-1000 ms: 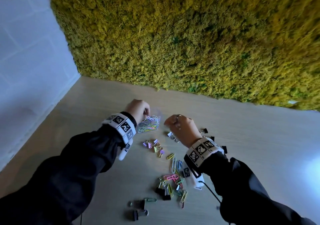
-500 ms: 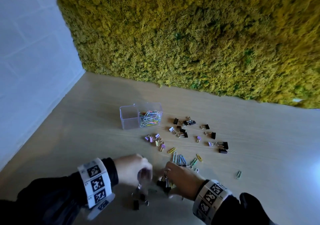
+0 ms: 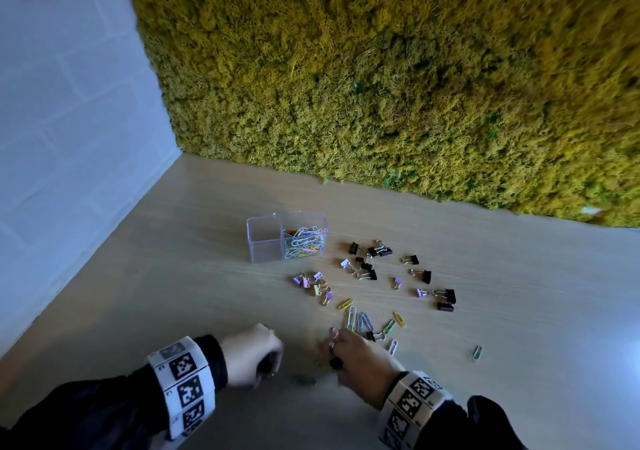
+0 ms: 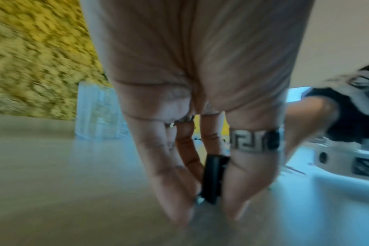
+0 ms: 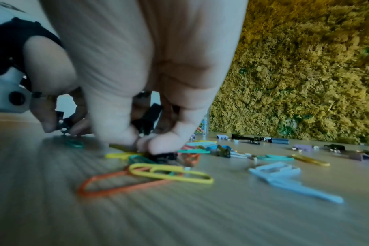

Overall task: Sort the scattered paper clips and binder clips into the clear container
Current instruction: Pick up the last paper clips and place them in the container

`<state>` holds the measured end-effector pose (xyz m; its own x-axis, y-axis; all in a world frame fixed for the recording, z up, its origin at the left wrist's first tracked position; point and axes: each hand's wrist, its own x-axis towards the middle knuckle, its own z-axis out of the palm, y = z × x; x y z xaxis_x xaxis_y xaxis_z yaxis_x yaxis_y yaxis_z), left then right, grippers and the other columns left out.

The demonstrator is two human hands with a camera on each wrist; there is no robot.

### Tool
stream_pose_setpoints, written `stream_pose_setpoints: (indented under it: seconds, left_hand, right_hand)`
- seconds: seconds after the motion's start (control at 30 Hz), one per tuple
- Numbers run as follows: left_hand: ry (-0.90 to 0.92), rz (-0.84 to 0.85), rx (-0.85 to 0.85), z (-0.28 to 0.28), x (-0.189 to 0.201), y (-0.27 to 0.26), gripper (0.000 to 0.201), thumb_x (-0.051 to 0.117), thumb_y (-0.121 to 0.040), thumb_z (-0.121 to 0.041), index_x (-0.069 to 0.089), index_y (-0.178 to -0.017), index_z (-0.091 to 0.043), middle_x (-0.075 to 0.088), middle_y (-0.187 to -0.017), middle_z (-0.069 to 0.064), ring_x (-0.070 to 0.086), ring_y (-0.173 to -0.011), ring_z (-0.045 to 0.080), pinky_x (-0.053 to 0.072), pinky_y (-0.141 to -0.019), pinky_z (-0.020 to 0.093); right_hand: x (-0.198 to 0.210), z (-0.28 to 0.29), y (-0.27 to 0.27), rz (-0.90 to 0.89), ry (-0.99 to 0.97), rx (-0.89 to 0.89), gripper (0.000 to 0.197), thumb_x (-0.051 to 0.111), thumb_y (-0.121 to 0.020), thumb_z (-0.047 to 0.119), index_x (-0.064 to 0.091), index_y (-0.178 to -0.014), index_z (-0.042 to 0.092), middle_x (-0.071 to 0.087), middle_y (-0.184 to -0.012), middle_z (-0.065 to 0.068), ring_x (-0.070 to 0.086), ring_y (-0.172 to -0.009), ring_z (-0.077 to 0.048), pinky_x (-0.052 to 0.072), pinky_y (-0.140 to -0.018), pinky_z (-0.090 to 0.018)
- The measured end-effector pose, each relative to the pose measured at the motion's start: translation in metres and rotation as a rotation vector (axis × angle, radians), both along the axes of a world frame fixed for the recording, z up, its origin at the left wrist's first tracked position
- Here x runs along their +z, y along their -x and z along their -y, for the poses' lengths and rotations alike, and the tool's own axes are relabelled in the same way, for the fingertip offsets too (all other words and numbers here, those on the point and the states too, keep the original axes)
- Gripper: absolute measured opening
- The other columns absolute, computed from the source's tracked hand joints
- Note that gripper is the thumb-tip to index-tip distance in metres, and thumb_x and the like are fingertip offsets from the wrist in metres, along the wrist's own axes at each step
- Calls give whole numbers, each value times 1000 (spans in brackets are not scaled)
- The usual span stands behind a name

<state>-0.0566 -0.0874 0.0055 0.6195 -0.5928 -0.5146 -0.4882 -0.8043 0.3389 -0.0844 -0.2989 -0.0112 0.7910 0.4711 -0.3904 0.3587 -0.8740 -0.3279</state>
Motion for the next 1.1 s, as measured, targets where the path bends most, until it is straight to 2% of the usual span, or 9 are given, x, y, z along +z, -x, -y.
stream_pose_setpoints:
  seconds: [0.1,0.17,0.33,0.5,0.63,0.73,0.83,0.93,1.1]
  left_hand:
    - [-9,81,56,-14,1,-12,35,51,-72,7,62,-100,-11,62,-108,5,56,-103,20,33,-71,17]
    - [-30,105,84,-22,0,-18,31,49,-75,5,61,-99,-12,58,-98,-1,56,-99,18,33,-68,16]
    - [-73,99,226,-38,-5,-34,20,58,-79,-3,57,-93,-17,49,-85,-8,53,-85,11,38,-64,13]
    - [-181,174,274,-42,0,-40,34,62,-78,-29,51,-108,-21,44,-107,0,51,-109,22,41,-87,27]
    - [-81,309,266,-25,8,-24,33,57,-81,-34,49,-111,-23,44,-122,1,46,-117,21,39,-94,28]
    - [71,193,158,1,15,-6,40,62,-80,-39,49,-114,-21,48,-118,-1,50,-107,15,34,-82,24]
    - [79,66,-4,25,17,9,48,65,-76,-44,47,-114,-21,42,-96,-10,43,-75,5,28,-74,23]
    - [80,32,-32,39,-2,9,33,65,-78,-36,52,-104,-21,47,-91,-8,43,-78,9,34,-71,23]
    - [100,52,63,38,-21,2,14,65,-80,-31,63,-89,-21,54,-84,-11,50,-77,6,36,-62,18]
  right_hand:
    - [2,3,-6,1,-134,-77,22,48,-77,0,61,-92,7,56,-105,-11,59,-90,-25,51,-82,-32]
    - [9,3,-16,6,-226,-170,25,47,-73,-5,64,-88,5,58,-89,-8,56,-79,-18,45,-70,-14]
    - [29,-26,-53,91,-405,-182,22,53,-72,-8,68,-86,1,67,-85,-14,51,-73,-7,32,-63,2]
    - [29,-47,-75,33,-467,-182,31,59,-76,-1,65,-105,9,66,-92,-7,60,-75,-23,38,-63,-7]
    - [32,-4,-77,52,-465,-306,26,56,-86,12,59,-112,17,64,-98,1,59,-75,-11,43,-61,-7]
    - [25,38,-65,44,-345,-328,26,55,-88,28,56,-113,22,56,-97,4,56,-84,-10,46,-77,-21]
    - [12,58,-45,-60,-208,-328,66,50,-69,63,49,-123,27,45,-115,1,44,-107,-13,41,-99,-35]
    - [4,59,-27,-97,-191,-306,95,43,-45,78,45,-128,32,33,-117,9,35,-113,-12,33,-105,-31]
    - [5,58,-6,1,-155,-243,59,60,-62,58,57,-112,27,37,-120,10,34,-113,-11,37,-101,-33]
